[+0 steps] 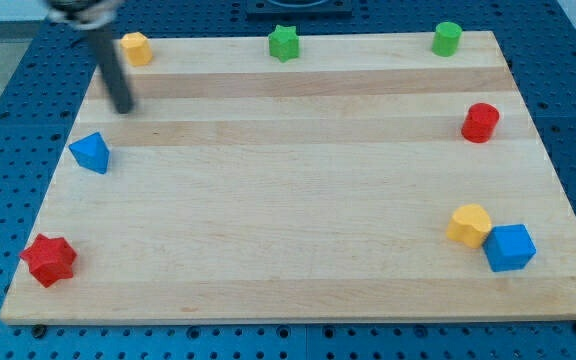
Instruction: Move the blue triangle diagonally bottom right to the yellow hexagon
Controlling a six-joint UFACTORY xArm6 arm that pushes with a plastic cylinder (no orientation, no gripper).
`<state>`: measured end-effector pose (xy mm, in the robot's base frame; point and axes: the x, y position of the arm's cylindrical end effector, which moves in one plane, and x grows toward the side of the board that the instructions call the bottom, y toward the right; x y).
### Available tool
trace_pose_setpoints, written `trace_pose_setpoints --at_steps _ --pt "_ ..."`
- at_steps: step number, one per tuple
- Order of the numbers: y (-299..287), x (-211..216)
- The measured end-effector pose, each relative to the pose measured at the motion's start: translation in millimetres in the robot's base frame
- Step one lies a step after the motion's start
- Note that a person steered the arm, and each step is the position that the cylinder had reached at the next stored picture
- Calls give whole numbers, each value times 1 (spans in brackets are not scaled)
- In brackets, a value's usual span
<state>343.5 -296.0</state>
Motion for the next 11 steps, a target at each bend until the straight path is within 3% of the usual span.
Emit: trace_pose_setpoints --at_steps 1,4,6,8,9,11 --pt "-9 5" --pt "2 88" --pt "101 89" --pt "27 79" --pt "55 66" --pt "209 58"
